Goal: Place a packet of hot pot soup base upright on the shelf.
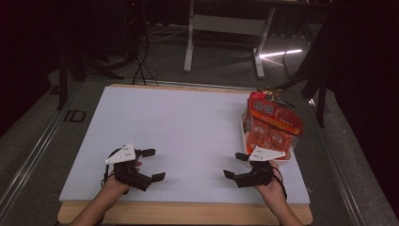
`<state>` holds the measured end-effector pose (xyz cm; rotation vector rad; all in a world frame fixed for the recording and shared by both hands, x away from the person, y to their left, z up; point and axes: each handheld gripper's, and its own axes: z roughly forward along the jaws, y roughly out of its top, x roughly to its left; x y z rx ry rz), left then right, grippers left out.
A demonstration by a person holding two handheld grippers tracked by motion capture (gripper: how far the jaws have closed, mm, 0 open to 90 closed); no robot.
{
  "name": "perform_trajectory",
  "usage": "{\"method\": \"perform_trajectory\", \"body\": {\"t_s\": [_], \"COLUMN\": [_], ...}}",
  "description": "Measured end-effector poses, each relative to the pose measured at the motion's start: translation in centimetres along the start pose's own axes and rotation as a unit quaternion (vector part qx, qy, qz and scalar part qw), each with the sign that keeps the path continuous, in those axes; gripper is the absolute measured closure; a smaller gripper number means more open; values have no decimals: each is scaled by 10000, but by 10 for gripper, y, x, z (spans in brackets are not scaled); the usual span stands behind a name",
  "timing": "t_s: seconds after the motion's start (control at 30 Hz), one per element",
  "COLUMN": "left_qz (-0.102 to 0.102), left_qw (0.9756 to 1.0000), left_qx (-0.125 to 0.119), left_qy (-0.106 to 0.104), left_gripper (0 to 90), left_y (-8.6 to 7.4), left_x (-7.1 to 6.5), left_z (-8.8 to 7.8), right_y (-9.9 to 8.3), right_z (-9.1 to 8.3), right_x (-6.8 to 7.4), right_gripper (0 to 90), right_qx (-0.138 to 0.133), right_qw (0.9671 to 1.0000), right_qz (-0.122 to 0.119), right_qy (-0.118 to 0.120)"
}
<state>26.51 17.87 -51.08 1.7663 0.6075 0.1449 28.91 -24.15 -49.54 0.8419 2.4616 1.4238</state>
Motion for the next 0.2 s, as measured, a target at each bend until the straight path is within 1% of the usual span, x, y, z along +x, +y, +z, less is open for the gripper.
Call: {"method": "perform_trajectory", "body": {"t_s": [0.1,0.2], "left_qz": [17,32], "left_qw": [10000,10000], "left_qx": [59,81], "left_qy": [-6,-26], "left_gripper": [16,16], "left_y": [-2,-2], "left_x": [0,0], "left_z": [2,3], "right_y": [-2,-3], "right_z": [3,4], "right_x": [0,-1], "right_gripper": [140,140], "right_qx": [78,69], "right_qw": [10000,10000], "right_qz": [-31,-29], "right_qy": [-31,-4]}}
